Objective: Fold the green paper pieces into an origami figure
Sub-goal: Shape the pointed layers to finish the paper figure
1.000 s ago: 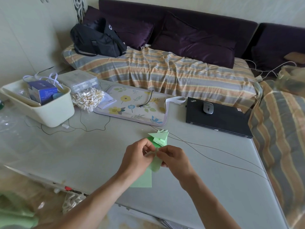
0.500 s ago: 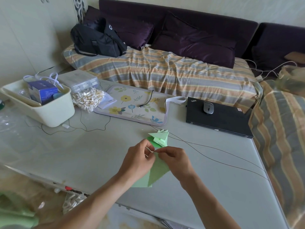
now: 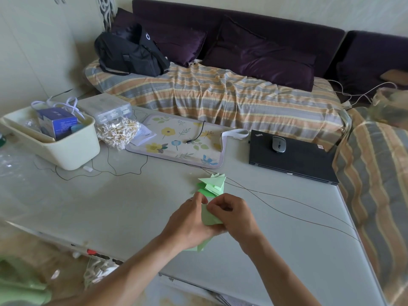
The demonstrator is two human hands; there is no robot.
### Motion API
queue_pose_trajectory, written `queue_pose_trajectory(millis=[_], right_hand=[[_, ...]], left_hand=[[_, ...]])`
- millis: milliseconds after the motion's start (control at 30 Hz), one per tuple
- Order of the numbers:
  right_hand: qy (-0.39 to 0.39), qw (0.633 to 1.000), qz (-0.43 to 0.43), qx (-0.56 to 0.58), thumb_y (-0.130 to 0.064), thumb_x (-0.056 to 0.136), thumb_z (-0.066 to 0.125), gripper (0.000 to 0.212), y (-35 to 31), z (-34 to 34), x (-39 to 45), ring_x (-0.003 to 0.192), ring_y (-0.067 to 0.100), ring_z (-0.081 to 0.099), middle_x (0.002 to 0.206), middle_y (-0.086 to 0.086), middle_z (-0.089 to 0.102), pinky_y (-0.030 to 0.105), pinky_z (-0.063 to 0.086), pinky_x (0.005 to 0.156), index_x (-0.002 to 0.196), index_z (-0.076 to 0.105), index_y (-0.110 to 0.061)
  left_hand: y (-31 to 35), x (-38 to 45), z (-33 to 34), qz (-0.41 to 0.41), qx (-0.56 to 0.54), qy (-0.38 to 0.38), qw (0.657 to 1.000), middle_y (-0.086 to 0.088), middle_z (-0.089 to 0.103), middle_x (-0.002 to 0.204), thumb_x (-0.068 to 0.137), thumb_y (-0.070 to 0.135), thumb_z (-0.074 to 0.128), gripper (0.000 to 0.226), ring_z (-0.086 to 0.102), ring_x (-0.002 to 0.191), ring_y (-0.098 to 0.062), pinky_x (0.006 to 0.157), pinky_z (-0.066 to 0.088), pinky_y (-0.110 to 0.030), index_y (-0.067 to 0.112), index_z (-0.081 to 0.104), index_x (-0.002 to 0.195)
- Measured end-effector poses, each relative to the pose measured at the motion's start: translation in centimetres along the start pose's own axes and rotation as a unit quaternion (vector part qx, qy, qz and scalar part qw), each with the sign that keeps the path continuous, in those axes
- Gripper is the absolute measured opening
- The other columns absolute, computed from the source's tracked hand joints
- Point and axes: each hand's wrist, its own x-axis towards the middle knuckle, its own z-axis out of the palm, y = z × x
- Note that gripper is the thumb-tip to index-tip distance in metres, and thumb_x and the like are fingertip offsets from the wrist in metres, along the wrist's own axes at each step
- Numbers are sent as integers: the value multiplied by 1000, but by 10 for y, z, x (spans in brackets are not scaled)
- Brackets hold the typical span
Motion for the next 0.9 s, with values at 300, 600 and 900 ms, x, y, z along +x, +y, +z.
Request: queue_pose_trajectory(millis=[300, 600, 900], right_hand=[[7, 1000, -16, -7, -19, 80, 76, 6, 1, -1, 1, 66, 9, 60, 73, 0, 71, 30, 47, 67, 76, 73, -23], [19, 1000, -11, -8, -19, 81, 78, 8, 1, 1, 2, 63, 5, 59, 70, -7, 71, 24, 44, 63, 75, 72, -20], [18, 1000, -12, -10, -18, 81, 74, 8, 2, -1, 3, 62, 8, 54, 68, -8, 67, 25, 41, 62, 76, 69, -19]], left_hand=[[3, -2, -6, -4, -11, 23, 1000, 11, 55, 104, 68, 61, 70, 62, 57, 91, -11, 80, 51, -33, 28, 43, 112], [0, -3, -3, -2, 56, -4, 998, 4, 46, 116, 71, 41, 75, 75, 53, 111, -22, 89, 49, -39, 25, 27, 125], [0, 5, -12, -16, -38, 65, 997, 15, 68, 78, 87, 24, 67, 4, 64, 73, -1, 61, 43, -12, 27, 69, 89]])
